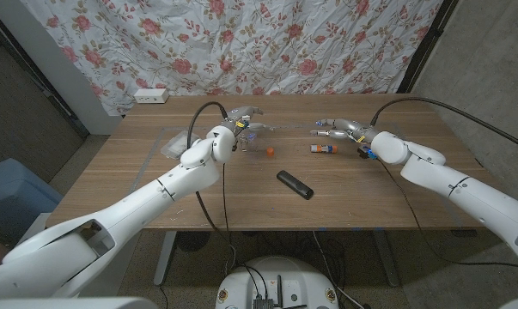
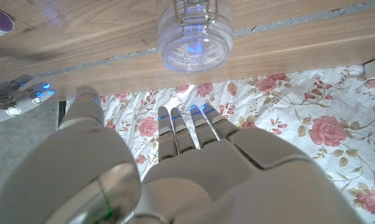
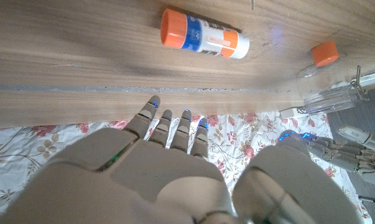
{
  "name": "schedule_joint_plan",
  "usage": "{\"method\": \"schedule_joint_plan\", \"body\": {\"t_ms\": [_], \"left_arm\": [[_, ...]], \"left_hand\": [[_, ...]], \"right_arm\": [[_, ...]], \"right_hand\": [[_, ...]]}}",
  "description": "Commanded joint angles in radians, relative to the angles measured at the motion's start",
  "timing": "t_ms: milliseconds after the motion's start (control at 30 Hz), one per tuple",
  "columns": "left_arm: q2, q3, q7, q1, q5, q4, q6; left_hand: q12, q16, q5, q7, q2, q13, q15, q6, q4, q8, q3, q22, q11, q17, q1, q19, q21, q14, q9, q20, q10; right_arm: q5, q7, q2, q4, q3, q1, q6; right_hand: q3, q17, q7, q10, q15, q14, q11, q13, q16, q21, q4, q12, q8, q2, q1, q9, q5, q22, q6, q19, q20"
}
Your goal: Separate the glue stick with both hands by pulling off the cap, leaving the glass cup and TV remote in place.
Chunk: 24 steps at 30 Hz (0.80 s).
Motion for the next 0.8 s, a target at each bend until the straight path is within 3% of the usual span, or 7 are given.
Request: {"method": "schedule_joint_plan", "body": {"t_ms": [33,267,800], "left_arm": [[0.009,-0.066,0.146,0.061,-0.144,0.006,-0.061],[0.010,-0.099,0.212,0.082,-0.217,0.038,-0.130],[0.007,-0.168,0.298,0.123,-0.388,0.120,-0.290]], "left_hand": [[0.007,0.005,0.005,-0.002,0.012,0.002,0.002,0.008,0.005,0.007,0.008,0.003,0.006,0.002,-0.002,0.011,0.006,0.007,0.000,-0.039,0.010],[0.008,0.004,0.006,0.000,0.029,0.002,0.003,0.006,0.007,0.007,0.014,0.003,0.011,0.002,-0.003,0.011,0.005,0.008,0.000,-0.032,0.010],[0.008,0.003,0.003,-0.003,0.058,0.003,0.001,-0.007,0.011,0.004,0.023,0.004,0.013,0.002,-0.015,0.009,0.005,0.008,0.000,-0.028,0.006]], "right_arm": [[0.099,-0.056,0.021,-0.015,0.037,-0.036,-0.006],[0.148,-0.104,0.042,-0.011,0.058,-0.054,-0.011],[0.268,-0.143,0.081,-0.015,0.085,-0.077,-0.045]], "right_hand": [[0.001,-0.004,0.005,0.012,-0.014,0.012,0.005,-0.001,0.009,0.010,0.012,0.009,0.004,0.010,-0.007,0.003,-0.008,0.003,0.012,0.016,-0.013],[-0.001,-0.016,0.010,0.043,-0.028,0.062,0.007,-0.005,0.022,0.014,0.020,0.017,0.008,0.025,-0.023,0.002,-0.019,0.002,0.039,0.048,-0.023],[-0.003,-0.022,0.027,0.036,-0.020,0.057,0.015,-0.006,0.017,0.008,0.038,0.009,0.001,0.049,-0.051,0.001,-0.031,0.002,0.038,0.052,-0.027]]}}
